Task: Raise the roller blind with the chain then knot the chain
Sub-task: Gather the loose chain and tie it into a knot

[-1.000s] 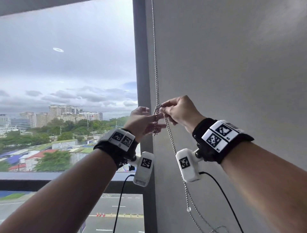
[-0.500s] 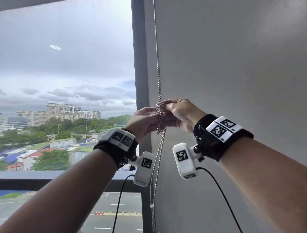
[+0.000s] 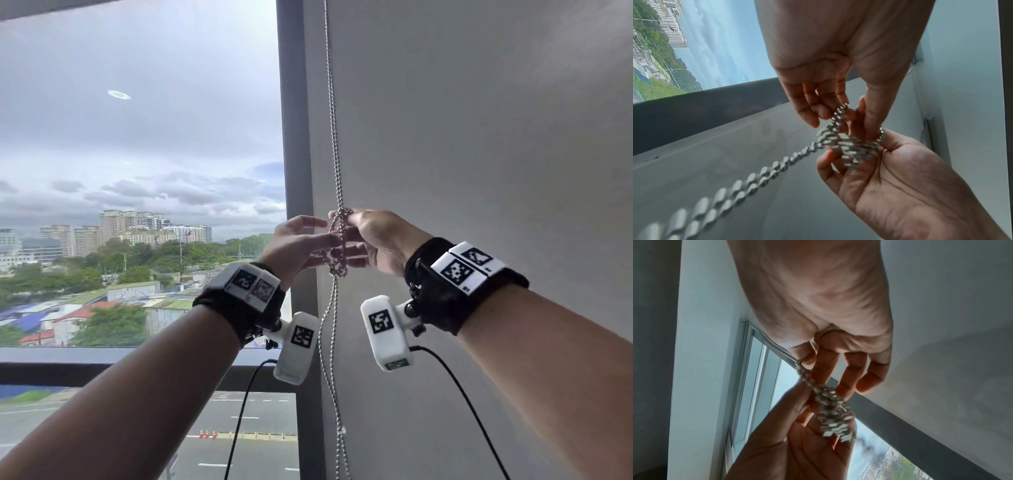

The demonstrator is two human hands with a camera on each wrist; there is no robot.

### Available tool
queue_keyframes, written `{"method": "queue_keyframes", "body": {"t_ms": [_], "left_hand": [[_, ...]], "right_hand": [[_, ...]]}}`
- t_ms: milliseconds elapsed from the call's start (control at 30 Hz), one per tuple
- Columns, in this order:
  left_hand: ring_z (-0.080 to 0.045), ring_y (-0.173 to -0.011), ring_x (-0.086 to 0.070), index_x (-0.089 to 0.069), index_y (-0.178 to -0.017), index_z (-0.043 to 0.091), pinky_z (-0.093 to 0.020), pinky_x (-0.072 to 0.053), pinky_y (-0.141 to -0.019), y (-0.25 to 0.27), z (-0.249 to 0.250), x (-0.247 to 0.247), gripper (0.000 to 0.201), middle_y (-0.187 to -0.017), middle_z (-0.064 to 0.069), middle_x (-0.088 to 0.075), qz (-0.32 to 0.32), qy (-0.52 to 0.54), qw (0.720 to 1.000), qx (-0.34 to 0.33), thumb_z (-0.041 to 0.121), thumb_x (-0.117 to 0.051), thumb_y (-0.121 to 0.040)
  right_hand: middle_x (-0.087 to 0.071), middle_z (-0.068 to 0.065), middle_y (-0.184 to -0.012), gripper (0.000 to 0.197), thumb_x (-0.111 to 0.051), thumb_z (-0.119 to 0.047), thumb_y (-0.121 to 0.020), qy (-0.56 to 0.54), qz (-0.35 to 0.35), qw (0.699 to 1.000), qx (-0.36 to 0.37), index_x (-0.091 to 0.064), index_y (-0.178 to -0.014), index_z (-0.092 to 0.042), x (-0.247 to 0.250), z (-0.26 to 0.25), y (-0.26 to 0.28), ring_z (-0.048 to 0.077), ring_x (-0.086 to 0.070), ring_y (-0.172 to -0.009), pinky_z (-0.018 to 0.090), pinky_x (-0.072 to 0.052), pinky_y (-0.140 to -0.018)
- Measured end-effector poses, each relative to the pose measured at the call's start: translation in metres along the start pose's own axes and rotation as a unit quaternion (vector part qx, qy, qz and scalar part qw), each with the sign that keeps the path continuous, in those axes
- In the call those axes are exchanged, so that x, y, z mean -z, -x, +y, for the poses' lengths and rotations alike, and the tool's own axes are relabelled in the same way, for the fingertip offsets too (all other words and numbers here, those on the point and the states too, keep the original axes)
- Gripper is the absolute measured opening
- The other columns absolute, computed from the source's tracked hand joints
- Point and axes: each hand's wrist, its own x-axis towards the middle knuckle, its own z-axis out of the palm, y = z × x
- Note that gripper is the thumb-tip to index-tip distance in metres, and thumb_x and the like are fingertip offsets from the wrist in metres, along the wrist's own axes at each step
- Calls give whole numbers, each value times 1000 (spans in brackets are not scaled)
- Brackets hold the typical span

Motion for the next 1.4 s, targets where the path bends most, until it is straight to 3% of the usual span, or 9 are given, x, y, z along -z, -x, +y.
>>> {"method": "queue_keyframes", "body": {"t_ms": [133, 233, 467, 600, 767, 933, 1133, 1267, 1400], "left_hand": [[-20, -66, -64, -54, -107, 1, -28, -55, -68, 7, -10, 3, 40, -87, -14, -64, -45, 30, 998, 21, -7, -69, -71], [-16, -61, -46, -54, -75, 7, -26, -49, -63, 7, -14, 12, 12, -67, -5, -49, -80, 140, 987, 25, 1, -62, -70], [-8, -42, -26, -38, -65, 19, -20, -18, -42, 5, -7, 35, 29, -56, 3, -33, -27, 136, 990, 22, -4, -52, -76], [-8, -37, -31, -55, -74, 12, -16, -20, -36, 10, -2, 44, 14, -57, -2, -49, -15, -73, 997, 32, 2, -64, -77], [-8, -34, -38, -60, -58, 7, -17, -33, -34, 11, -17, 59, 28, -44, 2, -49, -31, -407, 912, 39, 22, -70, -79], [-15, -39, -53, -52, -59, 9, -28, -52, -51, 10, -37, 79, 41, -47, -2, -48, 82, -242, 957, 136, 40, -62, -84], [-22, -58, -49, -46, -65, 11, -42, -58, -70, 14, -49, 74, 36, -50, -3, -42, 45, 135, 978, 154, 36, -55, -89], [-14, -43, -33, -42, -62, 16, -24, -47, -49, 13, -52, 69, 34, -49, 1, -34, 76, 75, 984, 143, 32, -66, -81], [-20, -52, -46, -43, -67, 15, -33, -54, -62, 6, -59, 75, 29, -54, -1, -29, 127, 96, 981, 107, 21, -69, -80]], "right_hand": [[-68, 4, -89, 42, -26, -30, -103, 48, -19, 998, -28, -58, -123, -13, 3, 8, 3, 18, -52, -73, 38, -33, -70], [-63, 1, -63, 34, -28, -30, -102, 54, -78, 995, -17, -61, -99, -20, 5, 16, 10, 13, -43, -59, 34, -25, -62], [-54, 6, -64, 39, -38, -29, -100, 148, -8, 986, 77, -58, -122, -5, 12, 30, 4, 13, -47, -54, 28, -37, -61], [-50, 9, -75, 35, -40, -24, -96, 152, 12, 981, 119, -59, -113, 0, 16, 34, 1, 13, -48, -56, 18, -43, -57], [-51, 5, -66, 9, -50, -18, -87, 142, 18, 979, 143, -55, -89, -10, 18, 35, -2, 10, -47, -50, 18, -42, -56], [-61, 3, -66, 24, -47, -20, -94, 182, -13, 974, 131, -60, -75, -13, 26, 42, 3, 5, -45, -46, 18, -33, -44], [-67, 0, -72, 22, -50, -27, -96, 100, -9, 991, 87, -60, -78, -19, 30, 57, -7, 13, -43, -58, 29, -26, -52], [-65, 0, -68, 22, -52, -27, -96, 76, 11, 994, 76, -61, -79, -16, 35, 63, -12, 12, -41, -56, 27, -26, -50], [-61, 0, -67, 24, -52, -25, -96, 86, 22, 993, 83, -60, -75, -16, 35, 64, -11, 12, -38, -52, 28, -23, -48]]}}
